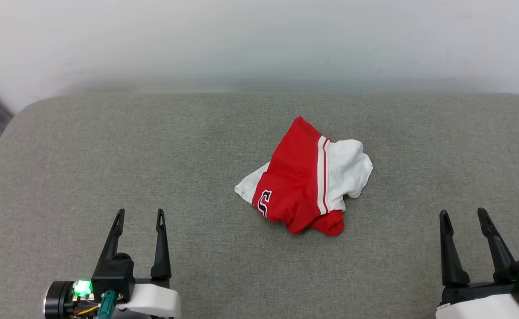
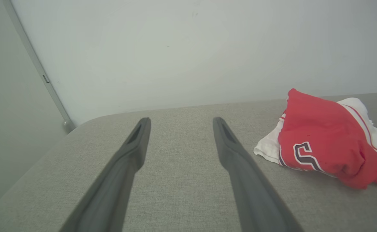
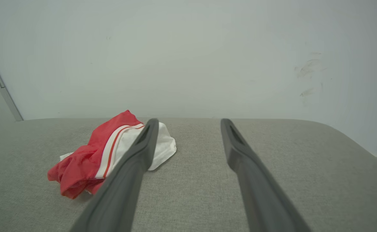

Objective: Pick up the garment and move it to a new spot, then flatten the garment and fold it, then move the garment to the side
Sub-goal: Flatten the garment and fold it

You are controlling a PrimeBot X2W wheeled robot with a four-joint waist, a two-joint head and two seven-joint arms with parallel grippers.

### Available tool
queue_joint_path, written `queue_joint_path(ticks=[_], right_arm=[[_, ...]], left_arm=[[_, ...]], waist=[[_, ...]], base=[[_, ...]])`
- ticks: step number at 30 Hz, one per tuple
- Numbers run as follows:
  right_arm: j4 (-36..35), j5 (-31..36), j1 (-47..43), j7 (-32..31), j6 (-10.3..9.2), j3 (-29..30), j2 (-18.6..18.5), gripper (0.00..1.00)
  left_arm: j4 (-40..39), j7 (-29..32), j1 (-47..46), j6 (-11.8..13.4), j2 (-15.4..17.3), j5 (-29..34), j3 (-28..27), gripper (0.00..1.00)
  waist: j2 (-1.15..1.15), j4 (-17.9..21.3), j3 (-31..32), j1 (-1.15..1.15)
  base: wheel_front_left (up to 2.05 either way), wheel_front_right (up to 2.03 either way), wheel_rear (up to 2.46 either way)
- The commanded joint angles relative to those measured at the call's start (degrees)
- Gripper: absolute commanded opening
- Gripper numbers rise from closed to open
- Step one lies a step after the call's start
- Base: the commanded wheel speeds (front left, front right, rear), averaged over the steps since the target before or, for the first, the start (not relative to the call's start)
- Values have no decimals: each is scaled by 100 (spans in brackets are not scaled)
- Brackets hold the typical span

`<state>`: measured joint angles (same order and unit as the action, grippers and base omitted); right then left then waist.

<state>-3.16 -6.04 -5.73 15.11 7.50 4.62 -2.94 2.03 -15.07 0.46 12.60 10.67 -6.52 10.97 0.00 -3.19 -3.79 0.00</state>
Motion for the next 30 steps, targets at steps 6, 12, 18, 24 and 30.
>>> queue_joint_path(ticks=[6, 12, 18, 24, 30], right_arm=[[34, -56, -54, 8, -2, -21, 11, 100], [-34, 26, 146, 8, -2, 30, 11, 100], [-318, 384, 814, 8, -2, 32, 11, 100], [-348, 507, 1710, 8, -2, -168, -461, 100], [233, 323, 2961, 8, -3, -883, -1413, 100]], left_arm=[[31, -15, 97, -204, -155, 194, -179, 100], [45, -15, 138, -353, -268, 294, -324, 100], [36, -15, 46, -442, -350, 372, -430, 100], [6, -15, -58, -493, -422, 407, -511, 100], [-33, -15, -150, -539, -508, 431, -582, 100]], waist=[[0, 11, 36, 0], [0, 13, 49, 0], [0, 1, -41, 0], [0, -12, -190, 0], [0, -29, -418, 0]], base=[[0, 0, 0], [0, 0, 0], [0, 0, 0], [0, 0, 0], [0, 0, 0]])
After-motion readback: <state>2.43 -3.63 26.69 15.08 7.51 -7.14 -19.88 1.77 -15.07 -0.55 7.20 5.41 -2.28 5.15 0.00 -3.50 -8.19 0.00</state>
